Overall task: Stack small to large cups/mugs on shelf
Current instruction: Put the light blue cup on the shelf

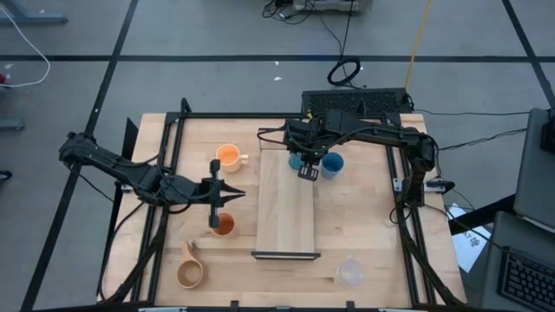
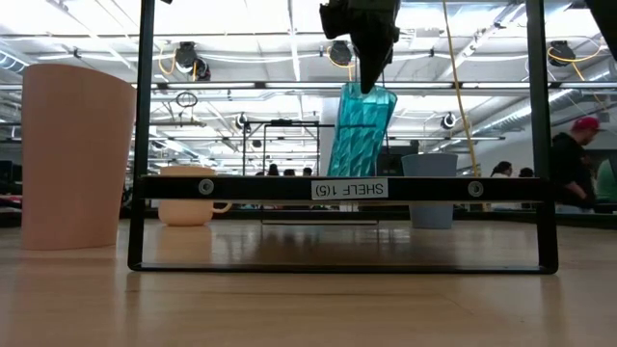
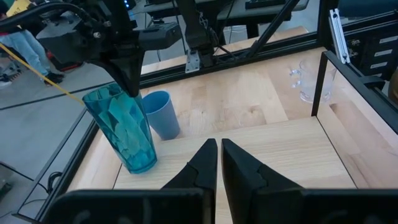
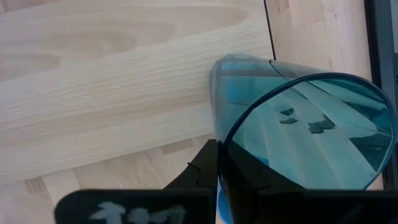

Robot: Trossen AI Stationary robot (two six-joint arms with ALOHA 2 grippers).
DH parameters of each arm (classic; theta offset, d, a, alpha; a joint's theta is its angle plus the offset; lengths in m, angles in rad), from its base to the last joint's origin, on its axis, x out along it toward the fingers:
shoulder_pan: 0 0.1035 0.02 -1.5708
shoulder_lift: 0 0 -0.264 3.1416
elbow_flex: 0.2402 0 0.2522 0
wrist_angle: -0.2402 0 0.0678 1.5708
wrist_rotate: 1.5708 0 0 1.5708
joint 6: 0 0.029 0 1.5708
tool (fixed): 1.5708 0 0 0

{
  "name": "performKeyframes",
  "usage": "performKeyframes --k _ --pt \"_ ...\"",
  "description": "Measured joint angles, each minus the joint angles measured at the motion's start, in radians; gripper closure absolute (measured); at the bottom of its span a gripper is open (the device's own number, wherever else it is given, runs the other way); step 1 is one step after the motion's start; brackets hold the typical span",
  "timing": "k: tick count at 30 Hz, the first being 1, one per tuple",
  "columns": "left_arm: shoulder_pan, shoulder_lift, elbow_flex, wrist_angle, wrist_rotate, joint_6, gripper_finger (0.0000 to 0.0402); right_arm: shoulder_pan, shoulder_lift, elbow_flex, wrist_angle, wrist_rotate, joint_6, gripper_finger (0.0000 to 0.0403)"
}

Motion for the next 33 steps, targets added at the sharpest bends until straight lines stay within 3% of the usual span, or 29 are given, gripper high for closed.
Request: performKeyframes --k 9,23,33 --pt "0.000 0.000 0.000 0.000 0.000 0.000 0.0376 0.000 0.000 0.000 0.000 0.000 0.000 0.0395" --pt "0.000 0.000 0.000 0.000 0.000 0.000 0.0376 0.000 0.000 0.000 0.004 0.000 0.003 0.0341" --pt "0.000 0.000 0.000 0.000 0.000 0.000 0.0376 0.002 0.000 0.000 0.003 0.000 0.000 0.0335"
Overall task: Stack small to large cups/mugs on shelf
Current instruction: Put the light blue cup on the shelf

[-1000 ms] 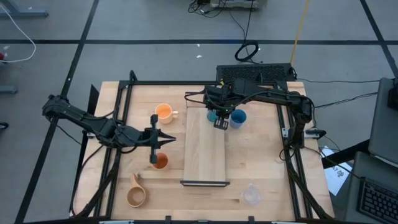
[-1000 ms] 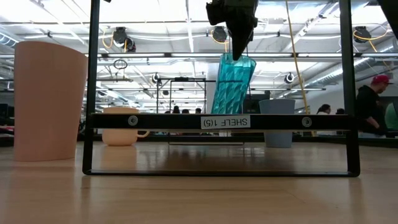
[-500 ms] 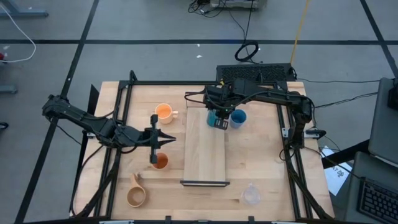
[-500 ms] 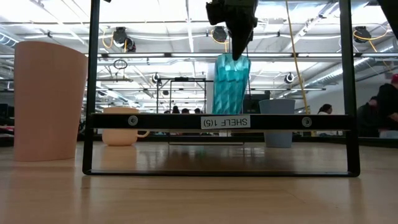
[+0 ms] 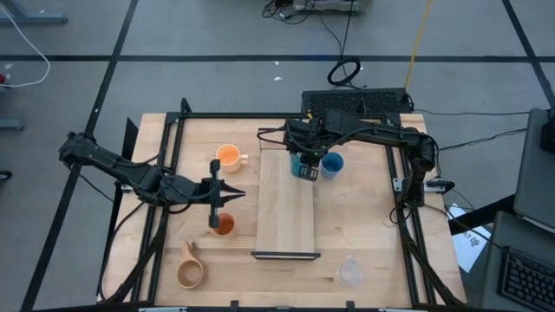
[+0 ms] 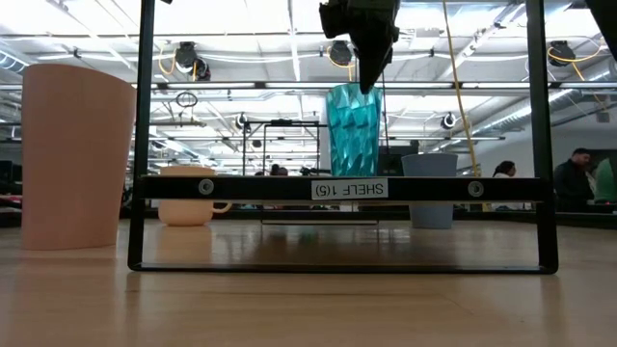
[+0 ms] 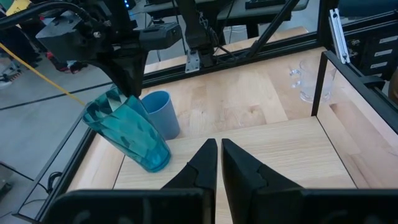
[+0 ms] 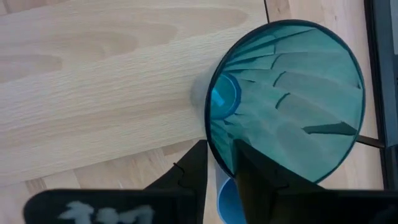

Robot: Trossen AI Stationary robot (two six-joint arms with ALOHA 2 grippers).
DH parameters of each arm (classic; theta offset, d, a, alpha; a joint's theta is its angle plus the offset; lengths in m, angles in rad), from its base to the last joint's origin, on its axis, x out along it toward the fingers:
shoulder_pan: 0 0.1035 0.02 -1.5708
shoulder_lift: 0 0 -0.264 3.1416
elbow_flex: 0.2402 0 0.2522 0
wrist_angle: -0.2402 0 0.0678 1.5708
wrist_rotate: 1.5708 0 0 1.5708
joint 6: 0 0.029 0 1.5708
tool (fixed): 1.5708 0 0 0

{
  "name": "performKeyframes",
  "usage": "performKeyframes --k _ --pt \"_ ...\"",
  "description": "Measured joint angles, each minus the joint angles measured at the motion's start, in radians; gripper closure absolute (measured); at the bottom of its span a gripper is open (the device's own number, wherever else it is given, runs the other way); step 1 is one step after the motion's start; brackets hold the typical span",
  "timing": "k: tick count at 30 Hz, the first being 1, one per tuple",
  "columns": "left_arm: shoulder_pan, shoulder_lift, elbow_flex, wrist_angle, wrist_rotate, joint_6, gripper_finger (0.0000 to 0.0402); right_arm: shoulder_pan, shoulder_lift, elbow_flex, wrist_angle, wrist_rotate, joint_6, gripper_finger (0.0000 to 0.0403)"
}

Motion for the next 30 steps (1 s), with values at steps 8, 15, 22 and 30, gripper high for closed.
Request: performKeyframes --k 8,15,22,30 --pt "0.000 0.000 0.000 0.000 0.000 0.000 0.0376 0.000 0.000 0.000 0.000 0.000 0.000 0.0306" --pt "0.000 0.000 0.000 0.000 0.000 0.000 0.0376 0.002 0.000 0.000 -0.001 0.000 0.008 0.0272" --pt "0.000 0.000 0.000 0.000 0.000 0.007 0.0376 0.008 0.000 0.000 -0.004 0.000 0.008 0.0248" --pt "0.000 0.000 0.000 -0.001 0.000 0.007 0.0376 0.014 -0.010 -0.001 -0.001 0.000 0.011 0.0234"
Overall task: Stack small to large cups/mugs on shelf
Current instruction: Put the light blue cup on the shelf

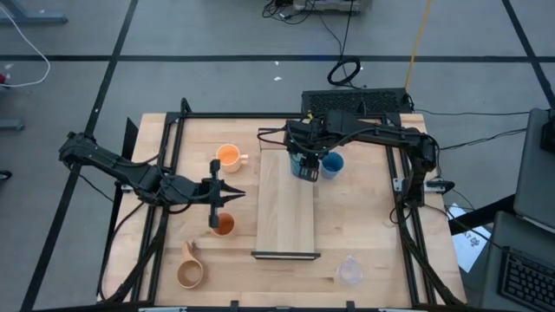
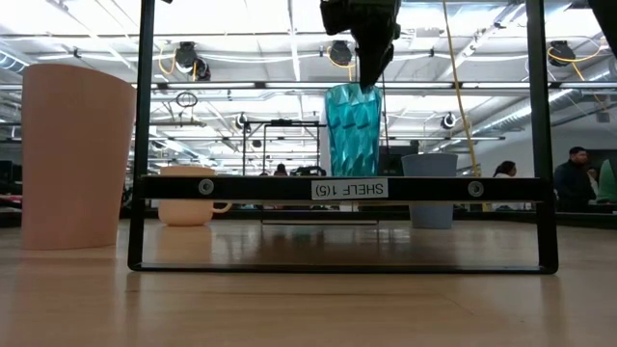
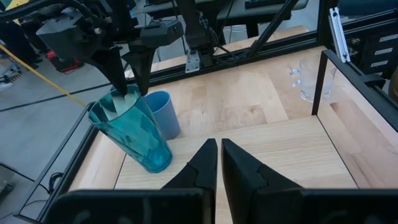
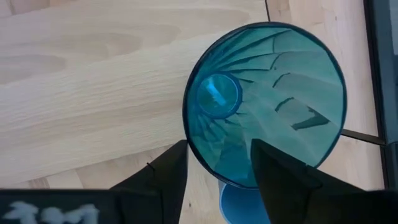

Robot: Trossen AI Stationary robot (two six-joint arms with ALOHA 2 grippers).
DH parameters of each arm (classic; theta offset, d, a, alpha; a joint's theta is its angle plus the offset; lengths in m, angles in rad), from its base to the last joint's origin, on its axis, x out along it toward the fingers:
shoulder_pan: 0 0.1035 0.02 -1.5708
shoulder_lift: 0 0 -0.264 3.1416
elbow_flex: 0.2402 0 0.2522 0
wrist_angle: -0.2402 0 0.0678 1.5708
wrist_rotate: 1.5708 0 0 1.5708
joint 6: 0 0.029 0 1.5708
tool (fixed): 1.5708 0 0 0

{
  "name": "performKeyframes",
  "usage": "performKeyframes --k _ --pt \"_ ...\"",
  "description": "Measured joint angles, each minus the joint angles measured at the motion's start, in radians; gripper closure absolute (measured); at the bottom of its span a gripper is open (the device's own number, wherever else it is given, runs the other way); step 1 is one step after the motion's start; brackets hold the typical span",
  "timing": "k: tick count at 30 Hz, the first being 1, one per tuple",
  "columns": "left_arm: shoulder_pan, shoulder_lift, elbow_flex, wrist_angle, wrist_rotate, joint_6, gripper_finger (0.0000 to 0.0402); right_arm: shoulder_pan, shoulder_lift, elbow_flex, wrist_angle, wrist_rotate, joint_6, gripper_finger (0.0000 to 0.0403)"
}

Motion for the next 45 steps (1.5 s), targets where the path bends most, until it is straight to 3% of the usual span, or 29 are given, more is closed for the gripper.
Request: performKeyframes --k 8,14,24,30,37,45 --pt "0.000 0.000 0.000 -0.001 0.000 0.000 0.0376 0.036 -0.056 0.000 0.058 0.008 0.011 0.0234" --pt "0.000 0.000 0.000 -0.001 0.000 0.000 0.0376 0.075 -0.124 0.000 0.089 0.095 0.043 0.0234" --pt "0.000 0.000 0.000 -0.009 0.001 -0.010 0.0376 0.254 -0.202 -0.009 0.101 0.112 0.168 0.0234" --pt "0.000 0.000 0.000 -0.017 0.001 -0.028 0.0376 0.357 -0.251 -0.214 0.311 0.214 0.201 0.0234" --pt "0.000 0.000 0.000 -0.017 0.001 -0.043 0.0376 0.366 -0.311 -0.564 0.682 0.216 0.174 0.0234" --pt "0.000 0.000 0.000 -0.015 0.001 -0.046 0.0376 0.314 -0.329 -0.721 0.750 0.216 0.182 0.0234"
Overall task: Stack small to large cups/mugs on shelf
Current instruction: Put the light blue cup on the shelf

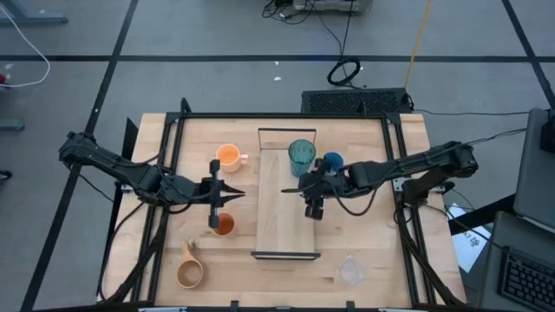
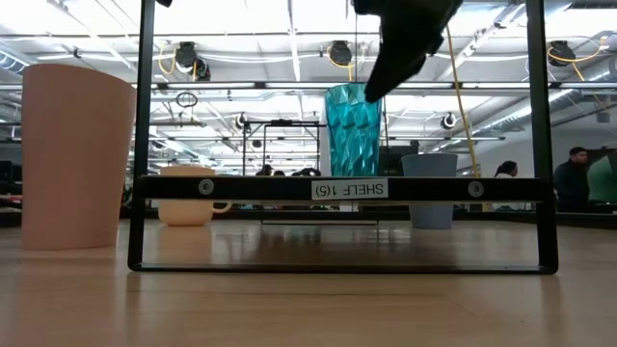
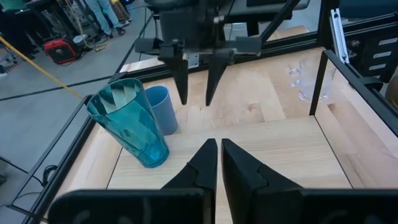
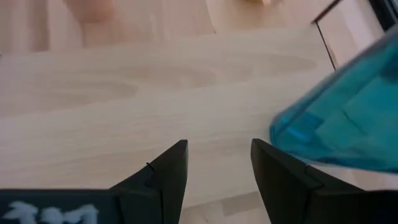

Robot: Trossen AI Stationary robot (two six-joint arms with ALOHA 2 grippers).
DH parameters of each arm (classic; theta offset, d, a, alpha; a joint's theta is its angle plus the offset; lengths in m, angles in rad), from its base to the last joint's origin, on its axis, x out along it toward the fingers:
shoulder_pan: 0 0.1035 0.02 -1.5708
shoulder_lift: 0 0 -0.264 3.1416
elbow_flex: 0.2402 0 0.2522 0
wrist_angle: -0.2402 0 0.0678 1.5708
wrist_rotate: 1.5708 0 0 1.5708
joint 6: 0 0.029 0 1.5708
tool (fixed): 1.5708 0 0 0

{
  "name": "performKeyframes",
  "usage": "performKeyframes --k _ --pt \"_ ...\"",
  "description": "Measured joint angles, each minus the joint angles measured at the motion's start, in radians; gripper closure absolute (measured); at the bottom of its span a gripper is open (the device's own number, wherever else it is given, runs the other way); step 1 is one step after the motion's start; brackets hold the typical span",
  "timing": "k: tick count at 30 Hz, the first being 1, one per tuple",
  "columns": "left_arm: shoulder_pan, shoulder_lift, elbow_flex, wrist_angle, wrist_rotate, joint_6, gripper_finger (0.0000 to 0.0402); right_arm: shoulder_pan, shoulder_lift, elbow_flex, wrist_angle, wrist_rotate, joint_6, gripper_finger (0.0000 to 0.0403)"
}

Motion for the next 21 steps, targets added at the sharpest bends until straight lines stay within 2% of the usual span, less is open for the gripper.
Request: performKeyframes --k 5,8,21 --pt "0.000 0.000 0.000 0.000 -0.002 0.008 0.0376 -0.035 0.000 -0.050 0.026 0.000 -0.004 0.0236" --pt "0.000 0.000 0.000 0.000 -0.003 0.012 0.0376 -0.057 0.000 -0.079 0.048 0.000 -0.025 0.0250" --pt "0.000 0.000 0.000 0.000 -0.006 0.012 0.0376 -0.135 0.000 -0.132 0.105 0.000 -0.101 0.0369"
